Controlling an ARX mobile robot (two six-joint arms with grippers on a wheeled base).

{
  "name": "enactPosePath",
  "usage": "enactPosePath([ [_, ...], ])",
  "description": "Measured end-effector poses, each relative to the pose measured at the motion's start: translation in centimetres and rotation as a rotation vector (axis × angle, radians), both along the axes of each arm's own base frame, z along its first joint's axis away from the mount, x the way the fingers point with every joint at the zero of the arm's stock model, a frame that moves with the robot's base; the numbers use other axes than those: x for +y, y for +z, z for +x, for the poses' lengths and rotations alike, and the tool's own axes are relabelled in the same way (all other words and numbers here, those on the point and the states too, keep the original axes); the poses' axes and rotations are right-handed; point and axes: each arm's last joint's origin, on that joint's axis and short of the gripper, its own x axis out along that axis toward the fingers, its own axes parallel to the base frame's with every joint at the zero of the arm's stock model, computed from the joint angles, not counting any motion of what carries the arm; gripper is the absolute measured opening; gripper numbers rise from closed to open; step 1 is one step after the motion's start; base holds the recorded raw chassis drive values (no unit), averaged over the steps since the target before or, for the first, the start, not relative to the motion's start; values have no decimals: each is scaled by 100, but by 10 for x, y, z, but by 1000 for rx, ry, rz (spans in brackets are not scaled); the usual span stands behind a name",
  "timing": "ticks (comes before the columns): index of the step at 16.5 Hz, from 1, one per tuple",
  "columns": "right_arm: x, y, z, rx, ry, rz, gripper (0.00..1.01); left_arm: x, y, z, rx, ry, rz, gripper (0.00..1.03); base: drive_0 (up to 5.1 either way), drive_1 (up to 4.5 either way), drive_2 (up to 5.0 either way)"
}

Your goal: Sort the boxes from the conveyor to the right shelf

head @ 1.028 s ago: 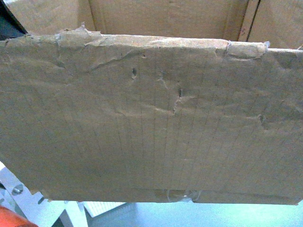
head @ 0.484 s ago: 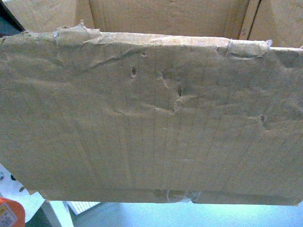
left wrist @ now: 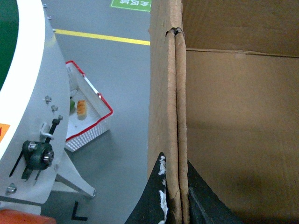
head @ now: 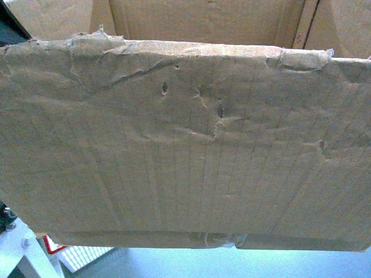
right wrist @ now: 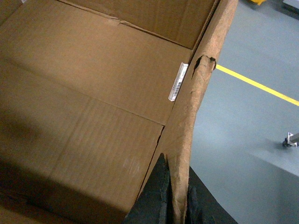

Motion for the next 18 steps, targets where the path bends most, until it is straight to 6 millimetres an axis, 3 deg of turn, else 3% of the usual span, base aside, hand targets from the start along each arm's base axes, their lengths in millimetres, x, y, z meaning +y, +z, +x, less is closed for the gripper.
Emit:
enactPosePath([
  [18,0,0,0,0,0,-1,2,0,0,0,0,0,0,2,-133,-133,-133],
])
